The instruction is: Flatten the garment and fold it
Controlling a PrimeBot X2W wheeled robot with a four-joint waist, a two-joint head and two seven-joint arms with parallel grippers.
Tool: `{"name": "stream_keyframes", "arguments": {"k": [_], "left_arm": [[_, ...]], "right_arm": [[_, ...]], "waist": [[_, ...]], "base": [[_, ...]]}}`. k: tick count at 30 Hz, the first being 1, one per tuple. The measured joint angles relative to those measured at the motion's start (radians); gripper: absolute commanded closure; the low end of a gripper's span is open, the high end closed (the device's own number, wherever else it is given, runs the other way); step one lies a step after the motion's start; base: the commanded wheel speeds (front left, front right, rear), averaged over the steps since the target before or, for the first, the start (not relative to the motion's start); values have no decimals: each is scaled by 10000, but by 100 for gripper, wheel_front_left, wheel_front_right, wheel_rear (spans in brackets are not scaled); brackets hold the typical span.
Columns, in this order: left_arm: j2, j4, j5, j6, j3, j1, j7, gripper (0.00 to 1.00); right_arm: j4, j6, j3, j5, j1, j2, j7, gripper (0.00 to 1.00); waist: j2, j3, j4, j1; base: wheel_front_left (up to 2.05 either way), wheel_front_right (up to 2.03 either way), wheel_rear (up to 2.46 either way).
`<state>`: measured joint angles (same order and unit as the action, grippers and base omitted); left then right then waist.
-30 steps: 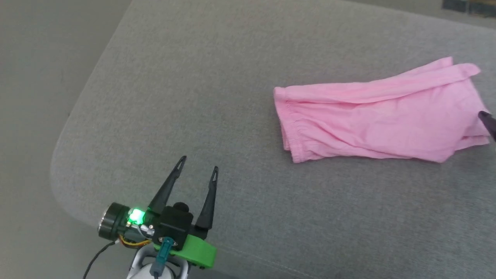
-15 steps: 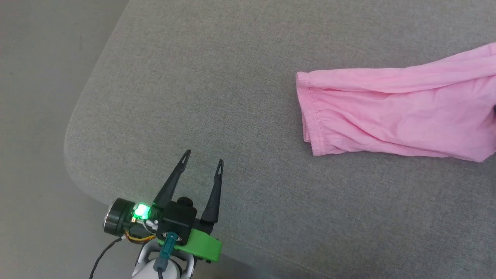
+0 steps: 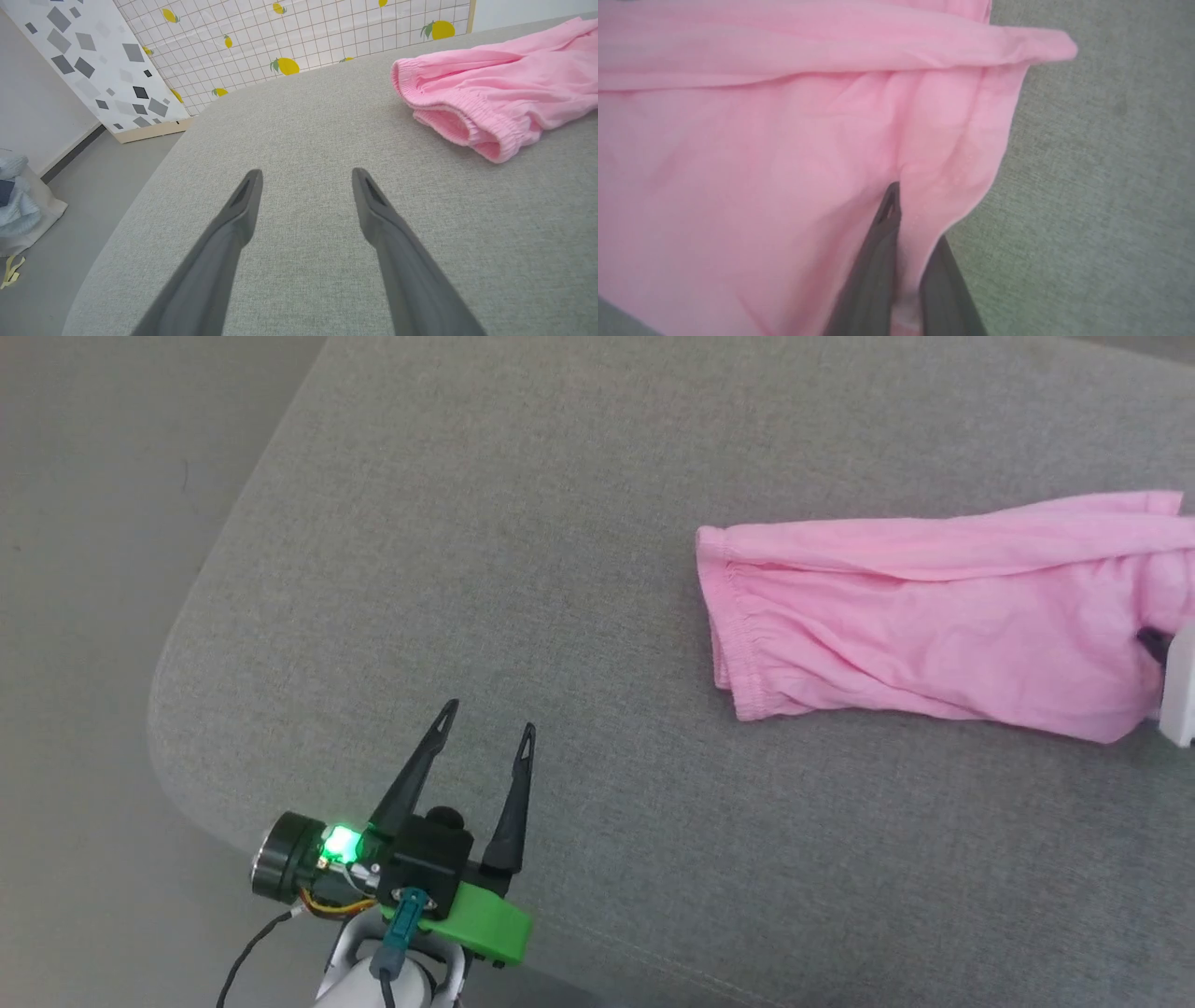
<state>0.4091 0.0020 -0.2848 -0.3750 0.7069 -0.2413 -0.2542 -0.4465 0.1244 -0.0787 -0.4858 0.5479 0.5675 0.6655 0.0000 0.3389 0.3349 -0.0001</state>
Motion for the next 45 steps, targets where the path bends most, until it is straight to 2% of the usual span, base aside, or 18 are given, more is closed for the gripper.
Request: {"name": "stream_keyframes", "arguments": {"k": [5, 12, 19, 24, 33, 45], "left_arm": [[13, 180, -86, 71, 6, 58, 0, 0], [77, 270, -209, 134, 13, 165, -12, 0], [100, 290, -278, 140, 65, 254, 63, 0], [140, 265, -470, 192, 132, 259, 165, 0], [222, 253, -510, 228, 186, 261, 324, 0], [253, 253, -596, 219, 259, 391, 339, 0]], "right_arm": [[25, 17, 583, 17, -539, 10, -355, 100], [435, 29, 2295, 428, -1899, -240, -378, 100], [1402, 29, 4303, 1210, -3660, -1089, -42, 100], [1939, 29, 4826, 1342, -3952, -1634, -27, 100], [3114, 29, 4050, 846, -3652, -2036, -236, 100], [4178, 29, 2226, 238, -2866, -2395, -144, 100]], "waist": [[0, -465, -252, 1], [0, -1088, -754, 1], [0, -1569, -1280, 1], [0, -1720, -1549, 1], [0, -1929, -1515, 0], [0, -2142, -798, 1]], "base": [[0, 0, 0], [0, 0, 0], [0, 0, 0], [0, 0, 0], [0, 0, 0], [0, 0, 0]]}}
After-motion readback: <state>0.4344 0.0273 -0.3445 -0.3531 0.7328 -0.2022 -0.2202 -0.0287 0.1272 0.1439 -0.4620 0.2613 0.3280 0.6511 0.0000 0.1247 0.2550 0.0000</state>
